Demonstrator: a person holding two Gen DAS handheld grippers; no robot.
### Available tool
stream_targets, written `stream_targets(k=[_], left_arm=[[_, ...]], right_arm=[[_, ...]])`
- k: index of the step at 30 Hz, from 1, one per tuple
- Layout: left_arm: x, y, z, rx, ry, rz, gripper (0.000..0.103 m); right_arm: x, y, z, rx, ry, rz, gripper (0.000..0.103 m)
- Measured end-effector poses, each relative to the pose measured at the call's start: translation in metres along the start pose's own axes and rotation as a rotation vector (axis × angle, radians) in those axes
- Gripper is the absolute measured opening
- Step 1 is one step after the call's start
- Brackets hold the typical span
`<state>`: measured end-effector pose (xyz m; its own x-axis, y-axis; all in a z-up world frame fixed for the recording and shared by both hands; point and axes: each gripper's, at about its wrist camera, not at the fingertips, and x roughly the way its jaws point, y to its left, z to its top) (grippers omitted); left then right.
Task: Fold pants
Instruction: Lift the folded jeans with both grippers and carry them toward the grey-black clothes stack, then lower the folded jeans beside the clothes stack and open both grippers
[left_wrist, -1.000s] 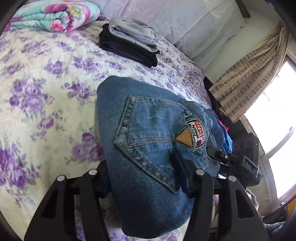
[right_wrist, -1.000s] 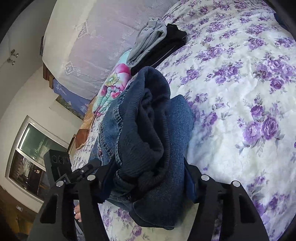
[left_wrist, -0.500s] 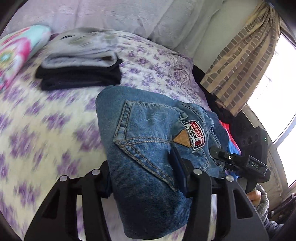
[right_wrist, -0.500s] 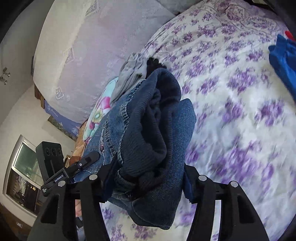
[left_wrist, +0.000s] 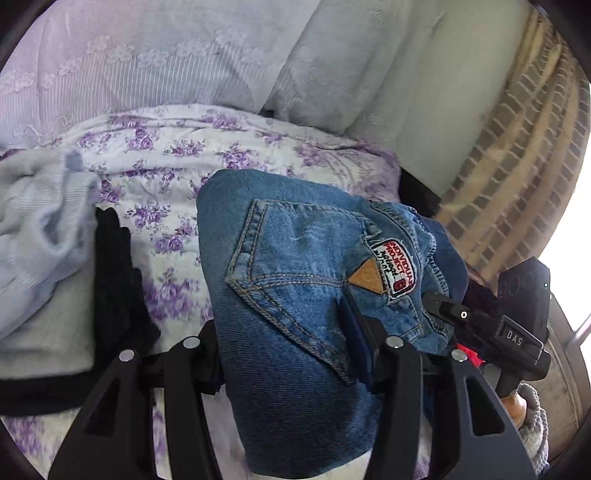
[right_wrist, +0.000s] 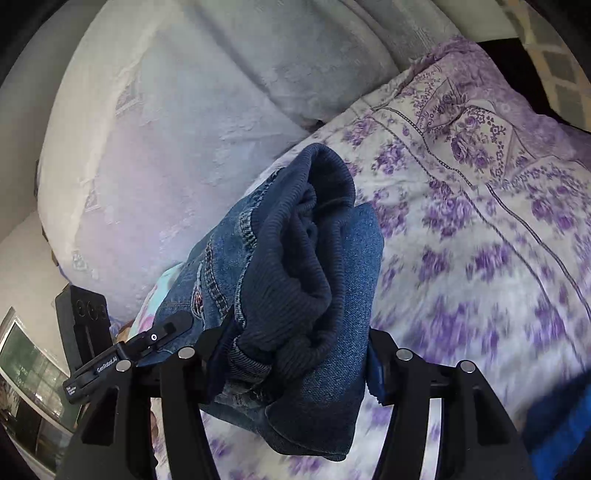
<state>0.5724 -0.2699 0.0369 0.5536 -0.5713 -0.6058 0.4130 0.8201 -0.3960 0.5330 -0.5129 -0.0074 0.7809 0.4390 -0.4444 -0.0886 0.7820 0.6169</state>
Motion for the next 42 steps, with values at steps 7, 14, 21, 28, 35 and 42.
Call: stream_targets(k=[7, 14, 21, 28, 35, 42], left_arm=[[0.103, 0.065, -0.022, -0.172, 0.091, 0.099, 0.055], [0.106, 0.048, -0.03, -0.044, 0.003, 0.185, 0.062], [0.062, 0.04, -0.04, -0.071, -0.064, 0.176, 0.078], [0.067, 0.015, -0.065, 0.166, -0.034, 0.421, 0.093], [0.066, 0.022, -0.069, 0.115, -0.026, 0.417, 0.092], [-0.014, -0.019, -0.111, 0.146, -0.127, 0.372, 0.093]], right_arm=[[0.1, -0.062, -0.004, 0.091, 0.147, -0.127, 0.065], [0.095, -0.061, -0.005, 0.059, 0.098, -0.157, 0.078], [0.037, -0.002, -0.013, -0.125, -0.112, -0.28, 0.081], [0.079, 0.024, -0.047, -0.367, 0.045, -0.598, 0.09], [0.071, -0.002, -0.043, -0.17, 0.05, -0.527, 0.099], [0.011, 0.036, -0.101, -0.154, -0.048, -0.494, 0.099]])
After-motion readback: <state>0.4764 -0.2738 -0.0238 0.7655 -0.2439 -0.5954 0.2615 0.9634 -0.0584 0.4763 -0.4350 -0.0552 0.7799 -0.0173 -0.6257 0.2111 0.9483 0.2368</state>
